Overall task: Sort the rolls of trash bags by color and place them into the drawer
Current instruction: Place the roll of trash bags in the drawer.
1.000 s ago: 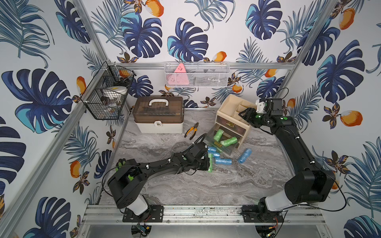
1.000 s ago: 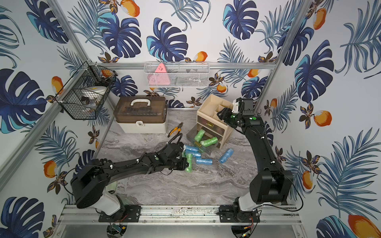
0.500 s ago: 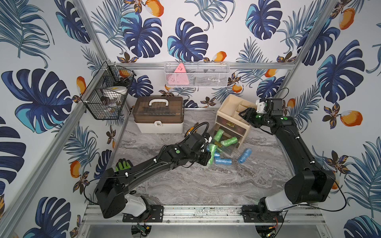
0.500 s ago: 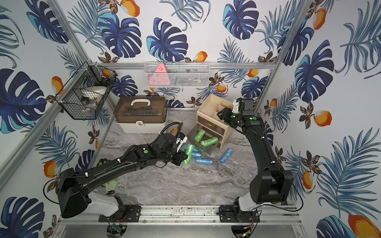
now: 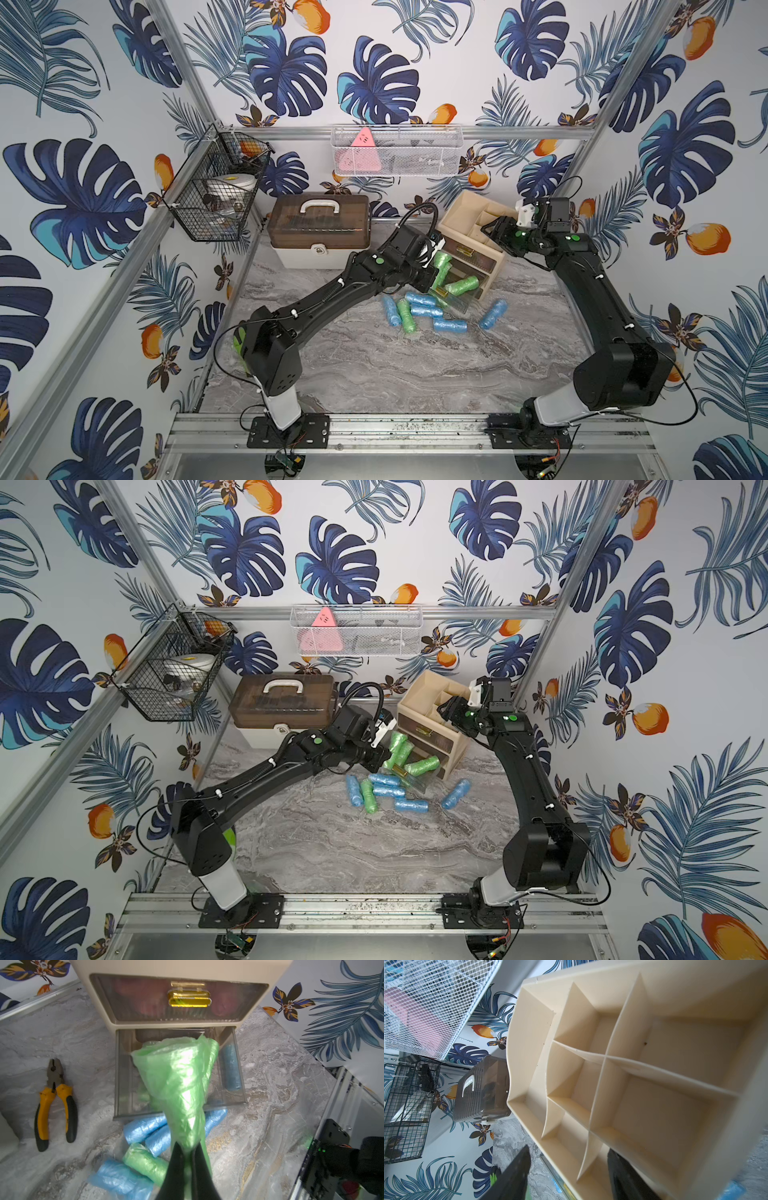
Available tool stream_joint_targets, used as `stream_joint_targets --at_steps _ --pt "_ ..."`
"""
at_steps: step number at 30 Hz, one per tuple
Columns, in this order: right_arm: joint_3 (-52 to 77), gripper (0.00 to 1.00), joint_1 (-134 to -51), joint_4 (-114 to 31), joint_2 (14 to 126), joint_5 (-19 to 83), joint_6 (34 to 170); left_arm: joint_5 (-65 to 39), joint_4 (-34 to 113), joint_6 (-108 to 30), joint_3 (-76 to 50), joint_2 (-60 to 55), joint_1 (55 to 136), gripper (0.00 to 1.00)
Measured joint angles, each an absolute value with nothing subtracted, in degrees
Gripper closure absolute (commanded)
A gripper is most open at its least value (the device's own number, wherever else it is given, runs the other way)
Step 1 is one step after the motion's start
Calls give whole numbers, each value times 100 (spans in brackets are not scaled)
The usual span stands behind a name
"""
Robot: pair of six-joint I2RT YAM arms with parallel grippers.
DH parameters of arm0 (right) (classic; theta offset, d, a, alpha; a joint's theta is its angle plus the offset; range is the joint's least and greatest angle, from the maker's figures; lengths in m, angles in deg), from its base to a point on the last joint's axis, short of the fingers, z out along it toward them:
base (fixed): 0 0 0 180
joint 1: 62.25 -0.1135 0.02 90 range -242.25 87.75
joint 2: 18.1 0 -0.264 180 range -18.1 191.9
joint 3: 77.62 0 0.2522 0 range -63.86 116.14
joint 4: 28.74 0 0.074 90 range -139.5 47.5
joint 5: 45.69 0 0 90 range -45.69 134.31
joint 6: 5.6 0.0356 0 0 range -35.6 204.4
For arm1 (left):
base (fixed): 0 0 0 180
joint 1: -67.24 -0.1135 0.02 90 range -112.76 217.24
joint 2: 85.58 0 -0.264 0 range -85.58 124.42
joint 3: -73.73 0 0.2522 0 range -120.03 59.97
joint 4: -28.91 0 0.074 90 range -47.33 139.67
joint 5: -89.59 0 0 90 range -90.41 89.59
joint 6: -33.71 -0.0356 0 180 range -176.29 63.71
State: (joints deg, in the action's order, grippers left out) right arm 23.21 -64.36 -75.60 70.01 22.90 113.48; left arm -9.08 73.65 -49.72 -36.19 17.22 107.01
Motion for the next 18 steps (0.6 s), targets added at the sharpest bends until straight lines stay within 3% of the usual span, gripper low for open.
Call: stream_joint_targets --at_steps 13,18 --pt "2340 39 -6412 -7560 7041 2279 11348 -602 7617 -5597 -4754 2975 10528 100" --pt "2353 39 -6408 -7562 7067 2279 11348 -440 7687 -5641 -4918 3154 10520 90"
